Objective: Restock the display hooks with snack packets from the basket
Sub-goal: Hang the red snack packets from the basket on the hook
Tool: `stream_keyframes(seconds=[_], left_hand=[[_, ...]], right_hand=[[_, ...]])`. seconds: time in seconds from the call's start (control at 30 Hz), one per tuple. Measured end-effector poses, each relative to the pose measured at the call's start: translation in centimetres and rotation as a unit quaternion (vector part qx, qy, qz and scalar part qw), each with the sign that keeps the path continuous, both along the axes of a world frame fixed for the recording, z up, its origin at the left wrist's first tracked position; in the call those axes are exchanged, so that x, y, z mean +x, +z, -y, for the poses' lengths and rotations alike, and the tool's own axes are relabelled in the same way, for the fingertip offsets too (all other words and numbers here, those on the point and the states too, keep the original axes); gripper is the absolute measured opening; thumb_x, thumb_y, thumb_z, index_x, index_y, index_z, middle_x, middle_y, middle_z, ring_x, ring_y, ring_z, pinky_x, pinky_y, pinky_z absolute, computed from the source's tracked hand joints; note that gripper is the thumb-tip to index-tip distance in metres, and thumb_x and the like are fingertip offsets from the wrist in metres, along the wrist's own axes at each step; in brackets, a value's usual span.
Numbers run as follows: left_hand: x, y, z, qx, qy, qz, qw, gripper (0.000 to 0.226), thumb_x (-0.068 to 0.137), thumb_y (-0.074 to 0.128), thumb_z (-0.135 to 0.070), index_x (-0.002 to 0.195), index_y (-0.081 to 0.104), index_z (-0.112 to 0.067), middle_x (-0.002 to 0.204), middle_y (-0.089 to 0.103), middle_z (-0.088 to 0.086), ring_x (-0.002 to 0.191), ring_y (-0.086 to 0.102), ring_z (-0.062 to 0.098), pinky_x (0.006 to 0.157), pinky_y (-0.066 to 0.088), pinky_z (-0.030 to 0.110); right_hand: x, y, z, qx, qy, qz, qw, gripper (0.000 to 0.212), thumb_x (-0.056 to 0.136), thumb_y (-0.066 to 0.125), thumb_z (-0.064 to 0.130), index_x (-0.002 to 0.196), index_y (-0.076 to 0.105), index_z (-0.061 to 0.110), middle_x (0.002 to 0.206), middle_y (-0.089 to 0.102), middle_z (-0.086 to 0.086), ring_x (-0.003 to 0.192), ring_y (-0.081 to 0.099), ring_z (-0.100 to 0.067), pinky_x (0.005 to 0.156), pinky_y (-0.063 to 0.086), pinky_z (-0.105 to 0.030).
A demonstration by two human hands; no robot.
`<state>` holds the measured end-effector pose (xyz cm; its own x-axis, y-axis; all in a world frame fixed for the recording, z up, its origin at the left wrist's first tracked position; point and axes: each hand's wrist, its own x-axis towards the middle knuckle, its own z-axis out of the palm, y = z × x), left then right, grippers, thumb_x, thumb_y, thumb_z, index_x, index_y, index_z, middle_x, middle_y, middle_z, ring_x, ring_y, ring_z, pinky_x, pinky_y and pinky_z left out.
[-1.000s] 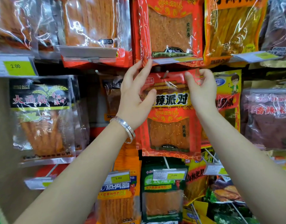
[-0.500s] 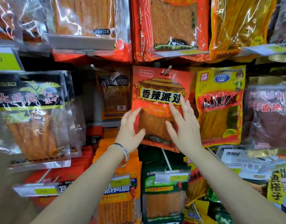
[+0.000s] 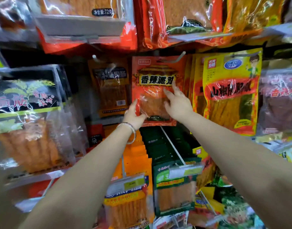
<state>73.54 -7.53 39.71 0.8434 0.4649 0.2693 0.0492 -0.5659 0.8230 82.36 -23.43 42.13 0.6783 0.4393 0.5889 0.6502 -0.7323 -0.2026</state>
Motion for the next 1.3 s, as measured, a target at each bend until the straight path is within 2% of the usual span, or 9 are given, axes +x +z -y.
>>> stream_keyframes(seconds=[0.23,0.4,0.57,0.73,0.93,1.03,1.13,1.23,1.3], left_hand=[[-5.6,0.2,1.6,0.048,0.017,0.055,0.997,0.039,0.088,0.058,-0.017,0.126,0.056,-0.014,0.133,0.052,0.007,0.117,0.051,0.02,0.101,0.039,0.028],[-15.9,-3.4,6.1,-0.051,-0.036,0.121,0.991,0.022,0.089,0.057,-0.005,0.093,0.063,-0.026,0.088,0.062,-0.008,0.073,0.056,0.003,0.064,0.043,0.008],[-27.7,-15.2,10.9,-0.207,0.019,0.025,0.978,0.03,0.091,0.047,0.008,0.081,0.057,-0.019,0.082,0.061,0.003,0.072,0.059,0.011,0.071,0.045,0.022],[-43.1,-29.8,17.1,-0.412,0.147,-0.219,0.872,0.029,0.095,0.038,0.005,0.076,0.051,-0.013,0.073,0.05,0.005,0.046,0.053,0.008,0.04,0.036,0.012],[-60.5,-38.8,24.8,-0.417,0.176,-0.448,0.771,0.019,0.092,0.052,-0.016,0.076,0.062,-0.016,0.078,0.058,0.005,0.068,0.053,0.018,0.064,0.044,0.027],[-65.5,-39.5,24.7,-0.427,0.273,-0.392,0.768,0.017,0.091,0.055,-0.011,0.103,0.065,-0.007,0.087,0.061,0.004,0.074,0.059,0.014,0.069,0.046,0.021],[-69.0,-39.7,22.8,-0.516,0.369,-0.306,0.71,0.011,0.093,0.05,-0.003,0.095,0.06,-0.006,0.071,0.057,0.006,0.04,0.054,0.003,0.04,0.043,0.014],[-72.5,-40.1,20.9,-0.549,0.381,-0.322,0.671,0.018,0.094,0.049,-0.006,0.078,0.057,-0.009,0.061,0.049,0.008,0.029,0.042,0.007,0.032,0.032,0.012],[-74.9,-40.5,18.8,-0.522,0.379,-0.361,0.674,0.02,0.093,0.051,-0.009,0.074,0.057,-0.012,0.064,0.053,0.007,0.042,0.047,0.012,0.039,0.038,0.016]], right_hand=[[-6.0,0.0,3.4,0.14,0.065,-0.088,0.984,0.03,0.089,0.054,0.028,0.117,0.062,0.023,0.11,0.065,0.002,0.105,0.06,-0.02,0.085,0.046,-0.029],[-14.1,-5.2,8.0,0.279,0.161,-0.183,0.929,0.016,0.088,0.061,0.017,0.084,0.06,0.033,0.07,0.059,0.01,0.064,0.055,-0.001,0.067,0.044,-0.019],[-23.7,-16.2,12.6,0.26,0.196,-0.34,0.882,0.025,0.09,0.052,0.0,0.089,0.056,0.025,0.064,0.049,0.001,0.052,0.045,0.002,0.055,0.036,-0.014],[-34.1,-29.9,16.5,0.092,0.14,-0.53,0.831,0.011,0.09,0.053,-0.004,0.097,0.061,-0.001,0.073,0.053,-0.002,0.062,0.051,-0.007,0.057,0.042,-0.021],[-46.1,-41.0,20.6,-0.182,0.097,-0.682,0.702,0.023,0.092,0.046,0.006,0.074,0.057,0.015,0.084,0.059,-0.015,0.067,0.052,-0.019,0.059,0.037,-0.025],[-50.7,-43.5,21.5,-0.325,0.132,-0.679,0.645,0.031,0.087,0.052,0.019,0.083,0.059,-0.01,0.076,0.051,-0.019,0.067,0.05,-0.023,0.059,0.037,-0.029],[-53.5,-44.6,19.9,-0.453,0.193,-0.637,0.594,0.029,0.089,0.052,0.022,0.087,0.066,-0.003,0.088,0.062,-0.018,0.087,0.059,-0.03,0.076,0.046,-0.038],[-54.8,-45.3,15.5,-0.441,0.19,-0.633,0.607,0.035,0.089,0.05,0.016,0.054,0.053,0.018,0.061,0.054,0.0,0.063,0.05,-0.02,0.062,0.038,-0.029],[-55.7,-45.3,11.8,-0.426,0.167,-0.64,0.618,0.028,0.09,0.049,0.016,0.062,0.051,0.016,0.066,0.052,-0.007,0.063,0.05,-0.019,0.058,0.037,-0.025]])
